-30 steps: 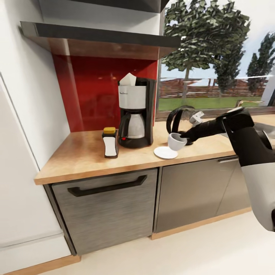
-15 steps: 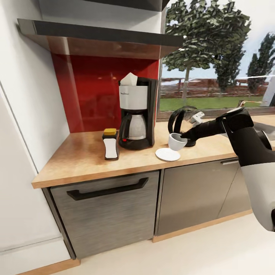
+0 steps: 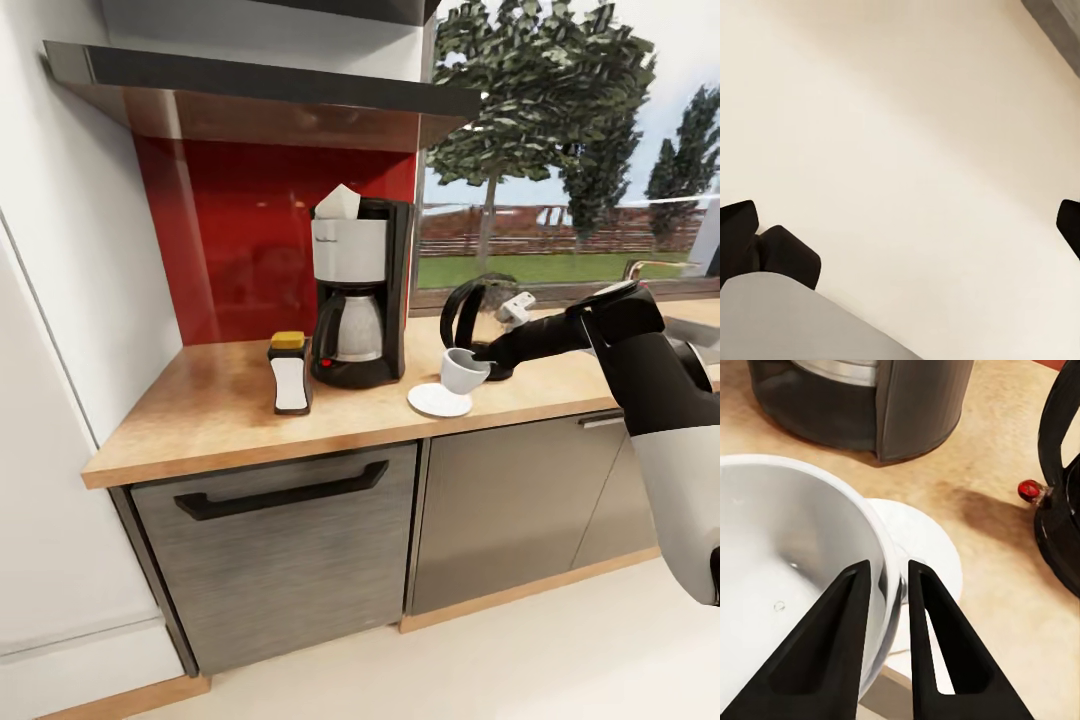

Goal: Set up a coffee station on the kitchen countertop: keep the coffee maker on the countertop, move the bottle of coffee from the kitchen shelf to the counter next to the coffee maker, place a paper coffee filter on top of the coffee maker, put the saucer next to the coffee maker with the coffee cup on the saucer, and place the electric kettle next to the coffee maker.

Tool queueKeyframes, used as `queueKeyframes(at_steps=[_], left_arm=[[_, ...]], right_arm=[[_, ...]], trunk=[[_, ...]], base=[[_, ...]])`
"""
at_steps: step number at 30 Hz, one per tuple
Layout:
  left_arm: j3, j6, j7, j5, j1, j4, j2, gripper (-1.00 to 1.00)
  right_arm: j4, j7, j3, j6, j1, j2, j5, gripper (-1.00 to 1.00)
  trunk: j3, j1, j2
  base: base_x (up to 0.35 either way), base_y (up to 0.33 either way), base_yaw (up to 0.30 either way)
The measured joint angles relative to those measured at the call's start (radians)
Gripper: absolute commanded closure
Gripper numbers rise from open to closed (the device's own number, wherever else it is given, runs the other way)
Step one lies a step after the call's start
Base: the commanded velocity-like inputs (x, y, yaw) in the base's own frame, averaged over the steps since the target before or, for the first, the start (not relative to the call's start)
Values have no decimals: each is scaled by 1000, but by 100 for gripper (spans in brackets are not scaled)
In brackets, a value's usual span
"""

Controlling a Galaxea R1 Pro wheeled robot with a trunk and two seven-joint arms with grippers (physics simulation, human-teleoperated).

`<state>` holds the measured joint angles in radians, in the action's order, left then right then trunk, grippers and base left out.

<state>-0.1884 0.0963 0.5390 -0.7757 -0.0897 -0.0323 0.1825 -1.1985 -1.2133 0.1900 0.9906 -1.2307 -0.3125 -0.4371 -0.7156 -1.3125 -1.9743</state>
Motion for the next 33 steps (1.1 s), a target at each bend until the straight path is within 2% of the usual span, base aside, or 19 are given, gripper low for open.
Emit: queueKeyframes(at_steps=[7,11,27,30,33], left_arm=[[0,0,0,0,0,0,0,-100],[0,0,0,0,0,0,0,-100],[0,0,0,0,0,0,0,-100],[0,0,0,0,0,0,0,-100],[0,0,0,0,0,0,0,-100]], right_arm=[[0,0,-1,0,0,0,0,100],[1,0,-1,0,0,0,0,100],[21,4,6,0,0,1,-2,100],[34,24,32,1,0,9,-3,100],[43,93,52,4,0,34,-3,100]], trunk=[[-9,-12,-21],[-22,-27,-49],[-22,-27,-49],[-22,-27,-49],[-22,-27,-49]], base=[[0,0,0],[0,0,0],[54,0,0],[9,0,0],[3,0,0]])
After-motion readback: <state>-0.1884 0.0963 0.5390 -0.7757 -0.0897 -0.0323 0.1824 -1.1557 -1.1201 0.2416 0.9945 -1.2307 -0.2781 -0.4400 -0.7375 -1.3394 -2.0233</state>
